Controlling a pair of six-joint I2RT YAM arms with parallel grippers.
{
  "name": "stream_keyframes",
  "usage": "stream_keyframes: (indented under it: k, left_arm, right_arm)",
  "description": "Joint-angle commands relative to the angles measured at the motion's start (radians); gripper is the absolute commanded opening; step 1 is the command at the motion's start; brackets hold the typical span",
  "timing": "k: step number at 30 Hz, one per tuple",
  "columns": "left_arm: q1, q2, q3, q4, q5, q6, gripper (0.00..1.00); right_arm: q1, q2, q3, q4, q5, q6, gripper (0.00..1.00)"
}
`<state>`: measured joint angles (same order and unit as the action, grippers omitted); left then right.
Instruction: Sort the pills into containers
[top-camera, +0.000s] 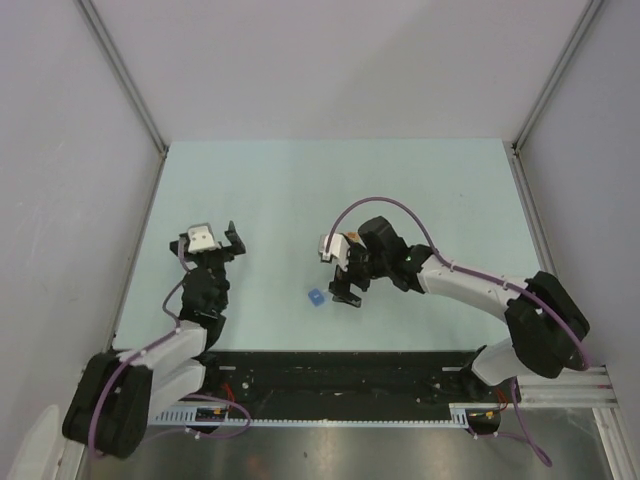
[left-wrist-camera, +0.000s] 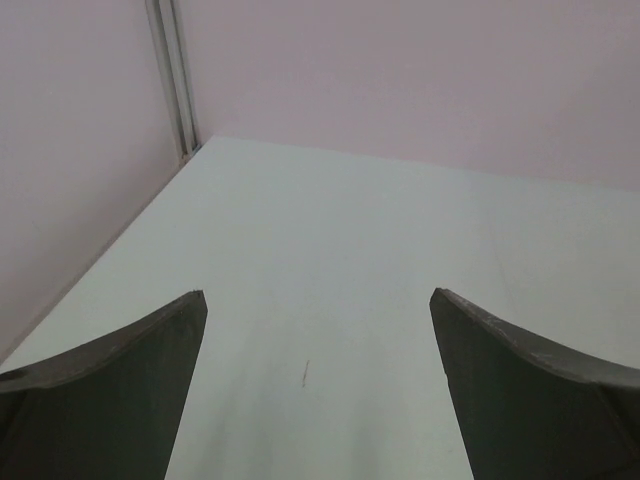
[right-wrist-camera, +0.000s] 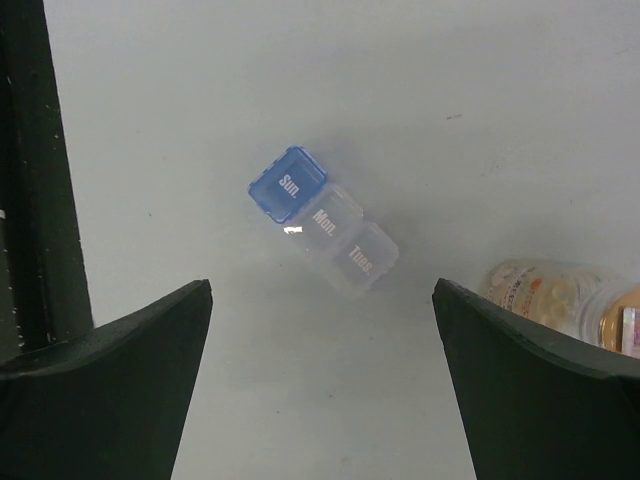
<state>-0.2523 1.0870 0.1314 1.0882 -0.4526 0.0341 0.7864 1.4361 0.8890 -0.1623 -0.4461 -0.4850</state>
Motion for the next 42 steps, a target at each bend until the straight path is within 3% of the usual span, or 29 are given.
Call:
stream_keyframes:
  k: [1,7,13,18,35,42]
  left_arm:
    - [-0.074,-0.202,0.059,-0.329,-0.114,-0.074,1.00]
    - [-0.074,-0.409,0.177,-0.787,-0.081,-0.385,1.00]
    - [-0.074,-0.444,0.238,-0.965,0.041,-0.468,1.00]
    - [-0.074,-0.401,0.255,-1.015,0.138,-0.499,1.00]
    - [-0.074,-0.463,0.191,-1.019,0.273,-0.546,1.00]
    - [-0.074,-0.466,0.185,-1.025,0.313,-0.568,1.00]
  right_arm:
    - [0.014,0.064,0.080,-0.022,-0.007,-0.098,0.97]
    - [0.043,0.158,0.123,-0.037,0.078,-0.159,0.91]
    - [0.080,0.224,0.142,-0.026,0.133,-0.194,0.82]
    - [0.109,0.264,0.160,-0.036,0.178,-0.222,0.73]
    - [0.113,0.376,0.206,-0.039,0.188,-0.253,0.69]
    - [0.114,0.397,0.243,-0.124,0.147,-0.210,0.48]
